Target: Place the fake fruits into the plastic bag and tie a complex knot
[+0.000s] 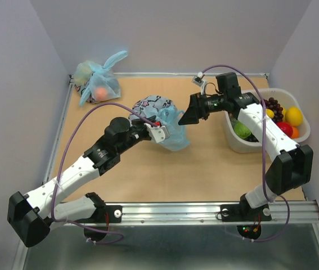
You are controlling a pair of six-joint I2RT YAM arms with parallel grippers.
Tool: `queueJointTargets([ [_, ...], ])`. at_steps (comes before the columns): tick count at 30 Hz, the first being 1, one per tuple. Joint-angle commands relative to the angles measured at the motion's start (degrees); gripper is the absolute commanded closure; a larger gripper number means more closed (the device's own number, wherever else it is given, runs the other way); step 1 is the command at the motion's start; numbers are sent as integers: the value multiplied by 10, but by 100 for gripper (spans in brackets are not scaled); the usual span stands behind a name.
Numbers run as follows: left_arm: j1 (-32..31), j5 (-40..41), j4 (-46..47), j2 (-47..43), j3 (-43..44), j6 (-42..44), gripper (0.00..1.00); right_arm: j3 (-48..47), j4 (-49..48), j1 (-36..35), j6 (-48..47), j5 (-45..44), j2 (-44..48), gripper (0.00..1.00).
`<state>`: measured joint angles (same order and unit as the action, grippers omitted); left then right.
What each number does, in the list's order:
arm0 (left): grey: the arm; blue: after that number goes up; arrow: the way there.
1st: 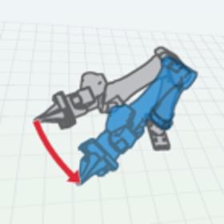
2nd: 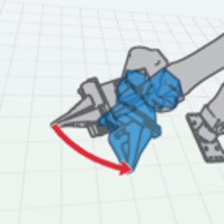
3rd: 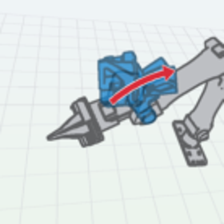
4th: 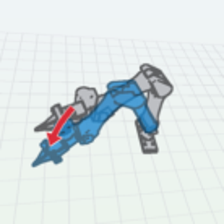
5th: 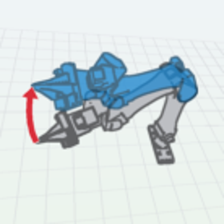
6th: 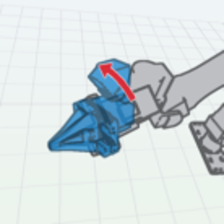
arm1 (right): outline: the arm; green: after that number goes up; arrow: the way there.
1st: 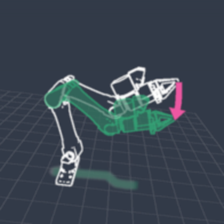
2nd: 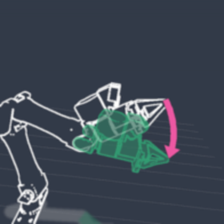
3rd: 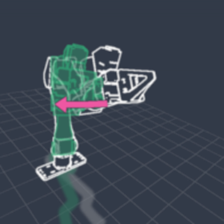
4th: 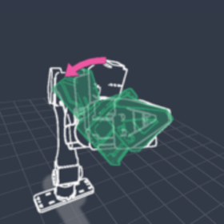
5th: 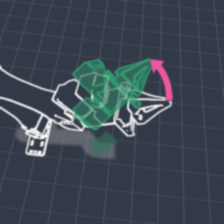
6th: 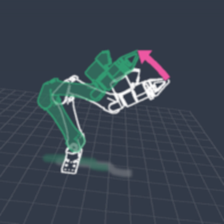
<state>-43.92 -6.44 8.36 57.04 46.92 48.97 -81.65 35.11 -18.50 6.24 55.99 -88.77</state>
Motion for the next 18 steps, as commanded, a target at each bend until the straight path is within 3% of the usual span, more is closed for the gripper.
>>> queueJointTargets([
  [1,-4,5,68,-19,5,-5,100,-1,-33,-4,-12,-32,2,1],
  [4,-6,-15,67,-27,-5,3,100,-4,-51,-4,-15,-104,-2,1],
  [9,-10,-27,67,-38,-13,15,100,-18,-89,-6,8,-85,-15,2],
  [18,-12,-21,68,-46,-2,3,100,-1,-91,-11,-12,-200,-19,5],
])
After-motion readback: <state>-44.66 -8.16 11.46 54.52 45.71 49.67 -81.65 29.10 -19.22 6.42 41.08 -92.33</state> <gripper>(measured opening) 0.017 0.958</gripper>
